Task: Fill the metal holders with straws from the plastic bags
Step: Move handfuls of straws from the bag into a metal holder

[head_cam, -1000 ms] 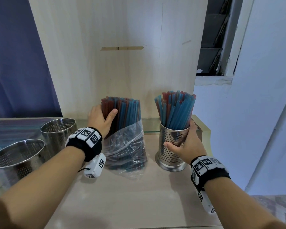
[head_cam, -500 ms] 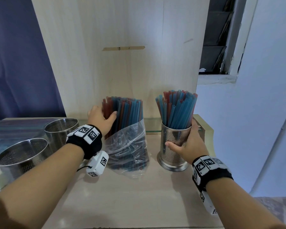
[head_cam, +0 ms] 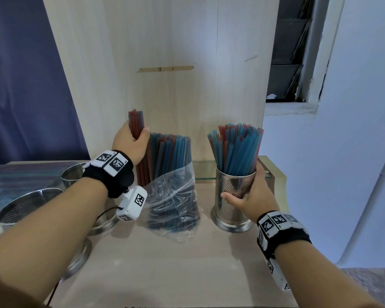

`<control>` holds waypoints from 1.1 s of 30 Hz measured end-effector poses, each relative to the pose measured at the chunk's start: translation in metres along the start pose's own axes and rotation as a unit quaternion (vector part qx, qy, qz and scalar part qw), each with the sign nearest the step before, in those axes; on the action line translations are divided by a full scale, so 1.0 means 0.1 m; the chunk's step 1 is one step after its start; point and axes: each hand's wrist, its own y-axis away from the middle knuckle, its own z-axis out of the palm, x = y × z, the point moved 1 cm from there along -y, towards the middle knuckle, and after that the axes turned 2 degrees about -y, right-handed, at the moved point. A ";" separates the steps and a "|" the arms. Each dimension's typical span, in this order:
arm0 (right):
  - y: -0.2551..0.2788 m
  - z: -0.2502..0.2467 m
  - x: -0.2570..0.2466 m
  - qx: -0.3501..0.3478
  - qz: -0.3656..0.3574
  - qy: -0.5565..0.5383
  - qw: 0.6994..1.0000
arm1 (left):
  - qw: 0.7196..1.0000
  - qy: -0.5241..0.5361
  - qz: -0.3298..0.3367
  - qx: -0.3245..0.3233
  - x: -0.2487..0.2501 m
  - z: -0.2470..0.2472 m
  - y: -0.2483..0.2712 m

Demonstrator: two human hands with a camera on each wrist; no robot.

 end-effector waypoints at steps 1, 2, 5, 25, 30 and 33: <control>0.00 0.00 0.00 0.000 -0.001 0.000 1.000 | 1.000 0.009 0.001 0.006 0.00 -0.02 -0.04; 0.00 0.00 0.01 0.000 -0.001 -0.001 1.000 | 1.000 0.022 0.003 0.012 0.02 -0.05 -0.08; -0.01 0.00 0.01 -0.003 -0.001 -0.002 1.000 | 0.996 0.085 -0.010 0.035 0.07 -0.15 -0.19; 0.00 0.01 0.03 -0.002 -0.001 -0.009 1.000 | 0.885 0.429 0.141 0.115 1.22 -0.62 0.23; 0.00 0.01 0.03 -0.001 0.006 -0.014 1.000 | 0.874 0.469 0.118 0.045 1.43 -0.21 0.44; 0.01 0.00 0.00 0.002 0.010 -0.012 1.000 | 0.866 0.484 0.116 0.041 1.55 0.03 0.50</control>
